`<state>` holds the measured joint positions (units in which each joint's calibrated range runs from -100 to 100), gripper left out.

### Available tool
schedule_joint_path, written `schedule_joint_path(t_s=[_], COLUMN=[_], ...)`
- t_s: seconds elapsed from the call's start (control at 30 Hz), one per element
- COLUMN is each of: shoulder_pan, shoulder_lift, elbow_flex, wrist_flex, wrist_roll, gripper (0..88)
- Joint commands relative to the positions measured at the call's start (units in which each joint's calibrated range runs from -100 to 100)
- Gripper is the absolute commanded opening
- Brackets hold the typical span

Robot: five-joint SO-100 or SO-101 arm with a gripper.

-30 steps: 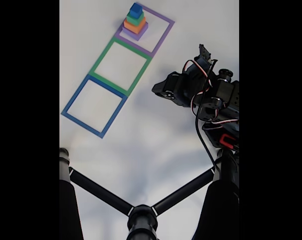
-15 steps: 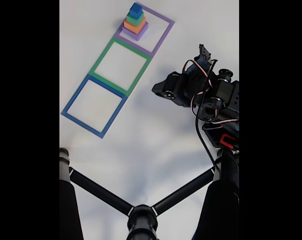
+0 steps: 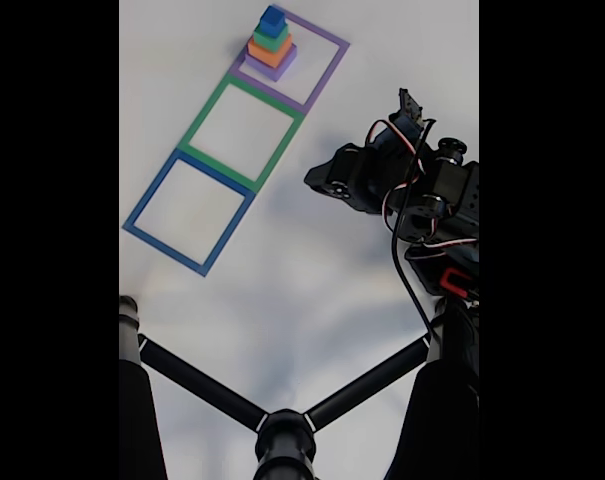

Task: Tower of hanoi

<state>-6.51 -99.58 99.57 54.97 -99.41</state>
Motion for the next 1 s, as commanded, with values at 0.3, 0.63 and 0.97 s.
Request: schedule_joint_path(t_s=[0.3, 0.63, 0.97], shoulder_pan=[8.53, 16.69, 23.93], shoulder_lift=[14.48, 24.5, 28.59], elbow_flex=[-19.38, -41.73, -60.36], wrist_flex=[-3.37, -0.37, 18.57], wrist_roll=[47.21, 119.27, 177.72], gripper=[0.0, 0.0, 0.0])
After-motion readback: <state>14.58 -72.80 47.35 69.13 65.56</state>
